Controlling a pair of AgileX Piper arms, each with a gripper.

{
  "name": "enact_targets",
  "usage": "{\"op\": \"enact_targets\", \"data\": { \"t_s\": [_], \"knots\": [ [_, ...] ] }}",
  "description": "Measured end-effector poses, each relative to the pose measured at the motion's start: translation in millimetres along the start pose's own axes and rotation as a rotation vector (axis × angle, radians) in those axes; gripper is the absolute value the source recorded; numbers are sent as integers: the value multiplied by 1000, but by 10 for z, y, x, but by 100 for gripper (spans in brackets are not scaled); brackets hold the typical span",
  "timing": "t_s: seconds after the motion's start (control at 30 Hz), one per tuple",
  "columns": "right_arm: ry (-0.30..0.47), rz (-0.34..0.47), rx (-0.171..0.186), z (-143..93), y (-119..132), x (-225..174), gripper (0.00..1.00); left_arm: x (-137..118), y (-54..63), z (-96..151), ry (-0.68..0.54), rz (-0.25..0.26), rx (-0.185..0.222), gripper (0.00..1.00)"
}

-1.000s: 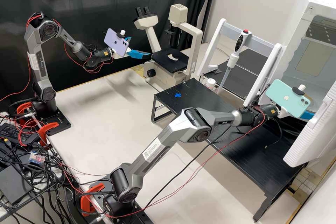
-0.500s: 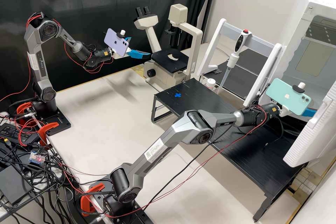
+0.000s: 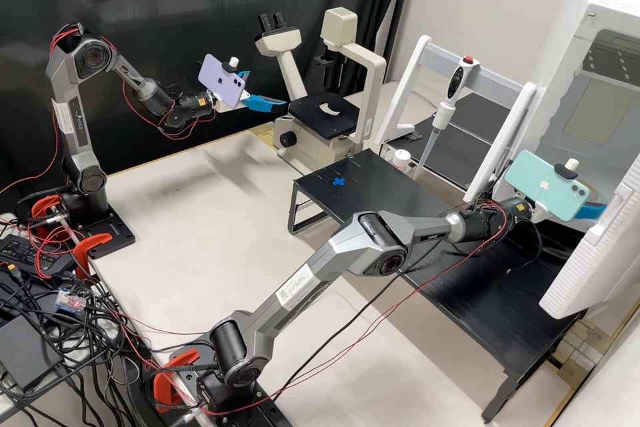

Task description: Move the petri dish to the microscope

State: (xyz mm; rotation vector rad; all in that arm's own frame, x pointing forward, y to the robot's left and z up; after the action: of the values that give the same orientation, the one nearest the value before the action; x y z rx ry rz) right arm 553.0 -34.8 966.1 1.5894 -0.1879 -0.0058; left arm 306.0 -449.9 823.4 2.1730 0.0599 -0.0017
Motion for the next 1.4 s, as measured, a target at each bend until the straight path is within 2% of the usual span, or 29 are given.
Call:
{"op": "enact_targets", "data": {
  "t_s": [0.93,1.07,1.4],
  "knots": [
    [0,1,-4,44,6,4,0,0,0,0,0,0,0,100],
    [14,-5,27,125,4,-53,0,0,0,0,0,0,0,100],
    [18,-12,36,247,168,-394,0,0,0,0,0,0,0,100]
  ]
}}
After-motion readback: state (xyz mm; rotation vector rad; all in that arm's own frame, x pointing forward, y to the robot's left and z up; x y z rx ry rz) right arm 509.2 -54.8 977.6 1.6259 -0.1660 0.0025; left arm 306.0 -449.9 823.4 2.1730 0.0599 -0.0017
